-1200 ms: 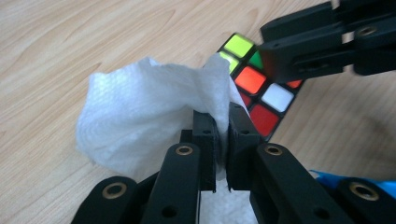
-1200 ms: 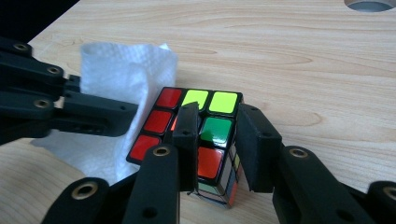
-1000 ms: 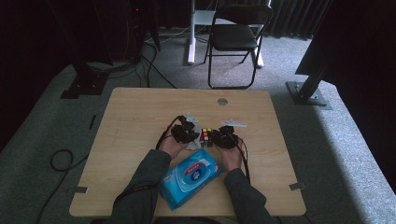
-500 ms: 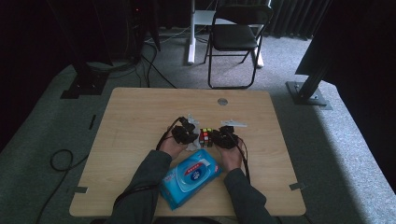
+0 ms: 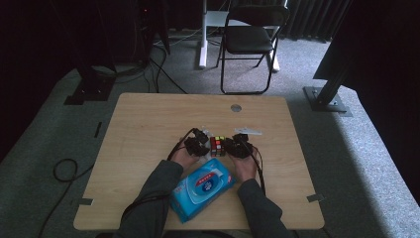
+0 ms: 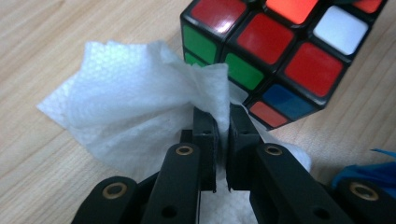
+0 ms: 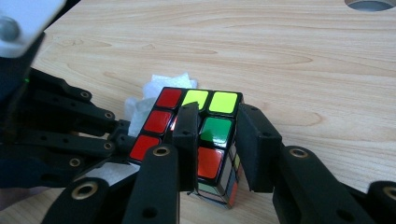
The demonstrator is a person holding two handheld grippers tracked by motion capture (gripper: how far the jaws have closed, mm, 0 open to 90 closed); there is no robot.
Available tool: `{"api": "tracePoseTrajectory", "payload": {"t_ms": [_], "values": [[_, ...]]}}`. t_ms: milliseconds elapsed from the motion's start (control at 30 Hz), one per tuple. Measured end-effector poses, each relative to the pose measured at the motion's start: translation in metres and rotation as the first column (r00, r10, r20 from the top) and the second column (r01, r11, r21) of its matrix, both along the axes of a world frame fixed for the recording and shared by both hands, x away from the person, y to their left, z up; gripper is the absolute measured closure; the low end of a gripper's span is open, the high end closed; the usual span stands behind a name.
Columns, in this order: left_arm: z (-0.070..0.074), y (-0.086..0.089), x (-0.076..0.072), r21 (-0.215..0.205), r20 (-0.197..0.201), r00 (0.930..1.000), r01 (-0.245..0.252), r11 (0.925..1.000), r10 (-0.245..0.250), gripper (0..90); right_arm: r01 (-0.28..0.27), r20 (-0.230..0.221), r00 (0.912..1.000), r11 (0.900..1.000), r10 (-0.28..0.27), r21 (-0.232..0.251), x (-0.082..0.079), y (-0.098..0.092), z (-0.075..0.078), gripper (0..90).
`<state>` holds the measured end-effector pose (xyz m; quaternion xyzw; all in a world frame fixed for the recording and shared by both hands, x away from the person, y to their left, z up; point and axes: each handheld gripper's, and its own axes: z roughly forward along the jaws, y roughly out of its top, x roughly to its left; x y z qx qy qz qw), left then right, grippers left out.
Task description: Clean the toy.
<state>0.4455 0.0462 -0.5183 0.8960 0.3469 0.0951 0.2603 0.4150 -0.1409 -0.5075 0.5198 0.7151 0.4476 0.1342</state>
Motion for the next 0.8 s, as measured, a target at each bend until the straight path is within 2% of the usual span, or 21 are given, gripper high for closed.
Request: {"api": "tracePoseTrajectory", "payload": {"t_ms": [100, 233, 433, 633, 800], "values": [[-0.001, 0.001, 0.001, -0.008, -0.010, 0.9999, -0.001, 1.0000, 0.001, 84.4, 0.001, -0.001, 1.0000, 1.000, -0.001, 0.002, 0.000, 0.000, 0.000, 70.2], [0.000, 0.000, 0.000, 0.003, 0.003, 1.0000, 0.000, 1.0000, 0.000, 84.2, 0.002, -0.001, 1.0000, 1.000, -0.002, 0.002, 0.000, 0.000, 0.000, 70.2], [0.004, 0.004, 0.000, -0.020, 0.001, 1.0000, -0.005, 0.9998, 0.005, 83.8, 0.002, 0.000, 1.0000, 1.000, -0.002, 0.002, 0.000, 0.000, 0.000, 70.2], [0.014, 0.008, -0.006, -0.056, 0.020, 0.9998, 0.008, 0.9984, -0.007, 83.8, 0.001, -0.002, 1.0000, 1.000, -0.001, 0.006, 0.000, 0.000, 0.000, 70.1], [0.022, 0.010, -0.010, -0.069, 0.035, 0.9991, 0.027, 0.9973, -0.025, 83.8, 0.003, -0.002, 1.0000, 1.000, -0.003, 0.003, 0.000, 0.000, 0.000, 70.2]]}}
